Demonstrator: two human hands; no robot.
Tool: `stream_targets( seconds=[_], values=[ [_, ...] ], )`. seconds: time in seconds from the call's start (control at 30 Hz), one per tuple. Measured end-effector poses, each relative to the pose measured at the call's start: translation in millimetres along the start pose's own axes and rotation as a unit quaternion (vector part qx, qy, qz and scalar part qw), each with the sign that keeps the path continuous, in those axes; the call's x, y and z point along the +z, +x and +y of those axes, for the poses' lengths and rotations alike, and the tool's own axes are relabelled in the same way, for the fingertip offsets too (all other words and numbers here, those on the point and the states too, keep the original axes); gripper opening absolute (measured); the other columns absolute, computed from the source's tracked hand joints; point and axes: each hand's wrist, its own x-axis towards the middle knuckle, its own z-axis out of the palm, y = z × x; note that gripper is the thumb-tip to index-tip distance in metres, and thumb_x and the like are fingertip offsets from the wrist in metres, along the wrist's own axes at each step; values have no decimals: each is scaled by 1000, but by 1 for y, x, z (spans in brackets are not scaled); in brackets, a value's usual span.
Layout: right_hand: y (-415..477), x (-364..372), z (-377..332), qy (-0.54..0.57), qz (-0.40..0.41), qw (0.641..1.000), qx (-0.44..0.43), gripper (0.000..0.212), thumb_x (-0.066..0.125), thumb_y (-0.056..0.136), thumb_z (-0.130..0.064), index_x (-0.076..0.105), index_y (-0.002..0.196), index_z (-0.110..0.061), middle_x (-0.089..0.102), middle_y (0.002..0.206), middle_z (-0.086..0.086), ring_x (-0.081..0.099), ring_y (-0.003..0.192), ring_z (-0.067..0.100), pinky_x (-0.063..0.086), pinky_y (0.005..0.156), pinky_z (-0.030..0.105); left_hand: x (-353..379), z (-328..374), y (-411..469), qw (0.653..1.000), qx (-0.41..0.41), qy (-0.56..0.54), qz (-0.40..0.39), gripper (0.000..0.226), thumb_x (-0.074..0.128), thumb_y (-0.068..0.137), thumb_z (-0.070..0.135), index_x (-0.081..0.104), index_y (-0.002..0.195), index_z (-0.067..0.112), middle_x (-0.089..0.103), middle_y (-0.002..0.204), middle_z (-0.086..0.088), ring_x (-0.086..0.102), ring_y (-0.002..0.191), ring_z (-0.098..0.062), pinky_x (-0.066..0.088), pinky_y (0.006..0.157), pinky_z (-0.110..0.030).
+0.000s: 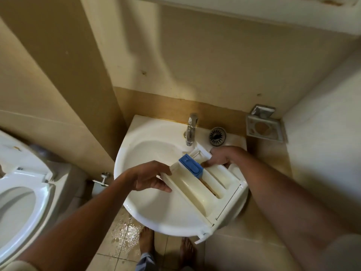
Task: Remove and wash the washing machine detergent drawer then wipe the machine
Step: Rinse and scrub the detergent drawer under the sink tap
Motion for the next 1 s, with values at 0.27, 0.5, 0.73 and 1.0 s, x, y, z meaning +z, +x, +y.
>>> stream_targets(
  seconds=[0.27,0.5,0.73,1.0],
  values=[
    [-1,5,-11,-89,-34,994,-46,57,77,78,-47,56,118,-11,65,109,10,69,92,25,61,75,36,-2,-10,-19,999,-26,16,-30,32,54,96,-1,60,125,-15,65,124,-33,69,105,-48,61,87,-48],
    [-6,8,-29,-40,48,991,-116,50,77,79,-43,65,116,-11,64,112,5,63,99,22,55,78,31,-15,-44,-39,988,-7,-141,65,30,53,95,-4,52,125,-7,65,108,-27,75,86,-43,61,76,-56],
    [-66,30,-11,236,329,906,-125,63,68,85,-45,50,138,-16,52,140,3,50,126,21,41,97,30,4,-76,-59,974,57,-192,106,40,56,90,-8,53,129,-2,53,138,-26,67,110,-45,64,75,-50],
    [-75,102,10,270,219,936,-62,30,58,88,-17,56,119,-15,64,118,1,61,102,22,54,88,38,59,-112,-69,939,140,-257,179,37,59,94,1,50,130,3,58,130,-19,64,114,-37,61,88,-45]
  ],
)
